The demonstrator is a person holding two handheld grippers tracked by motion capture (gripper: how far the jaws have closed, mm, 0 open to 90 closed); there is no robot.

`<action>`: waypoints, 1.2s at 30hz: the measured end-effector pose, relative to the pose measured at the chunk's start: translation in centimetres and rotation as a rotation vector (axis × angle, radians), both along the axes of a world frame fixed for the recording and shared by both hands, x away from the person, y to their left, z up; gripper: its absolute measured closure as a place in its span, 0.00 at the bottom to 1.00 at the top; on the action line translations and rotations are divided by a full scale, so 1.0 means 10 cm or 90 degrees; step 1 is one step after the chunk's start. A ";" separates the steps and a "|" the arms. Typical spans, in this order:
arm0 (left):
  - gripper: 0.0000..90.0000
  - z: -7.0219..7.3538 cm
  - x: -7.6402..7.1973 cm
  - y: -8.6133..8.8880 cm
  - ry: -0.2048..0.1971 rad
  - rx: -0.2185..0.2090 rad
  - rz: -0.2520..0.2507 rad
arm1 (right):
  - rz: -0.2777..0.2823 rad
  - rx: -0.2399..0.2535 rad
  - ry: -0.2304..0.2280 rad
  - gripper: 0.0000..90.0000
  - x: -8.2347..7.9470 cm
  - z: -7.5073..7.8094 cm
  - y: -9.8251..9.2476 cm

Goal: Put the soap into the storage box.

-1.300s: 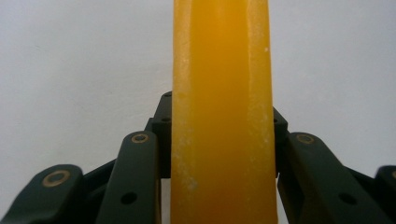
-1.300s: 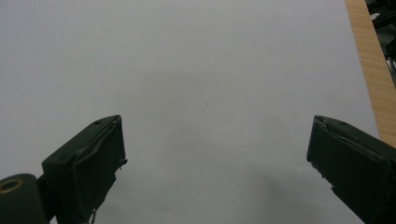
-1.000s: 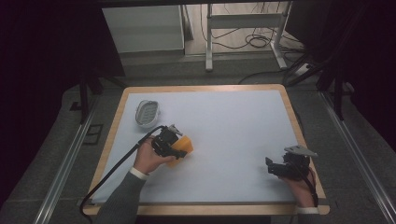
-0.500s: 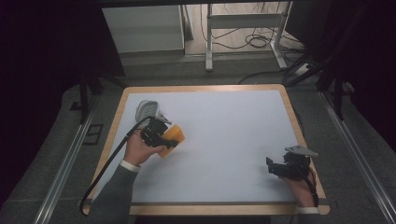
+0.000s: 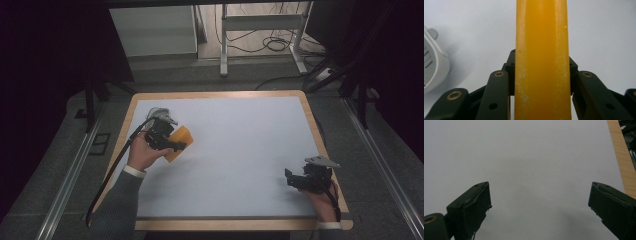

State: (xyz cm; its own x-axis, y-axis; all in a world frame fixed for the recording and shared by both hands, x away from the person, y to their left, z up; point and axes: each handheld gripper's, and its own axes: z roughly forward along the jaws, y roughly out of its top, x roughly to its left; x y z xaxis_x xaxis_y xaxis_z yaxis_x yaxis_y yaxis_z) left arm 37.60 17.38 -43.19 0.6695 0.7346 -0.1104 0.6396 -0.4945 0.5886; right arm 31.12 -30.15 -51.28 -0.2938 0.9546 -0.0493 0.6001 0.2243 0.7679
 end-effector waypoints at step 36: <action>0.68 0.17 0.29 0.25 -0.006 -0.002 0.056 | -0.006 -0.001 -0.001 0.05 0.00 0.00 -0.03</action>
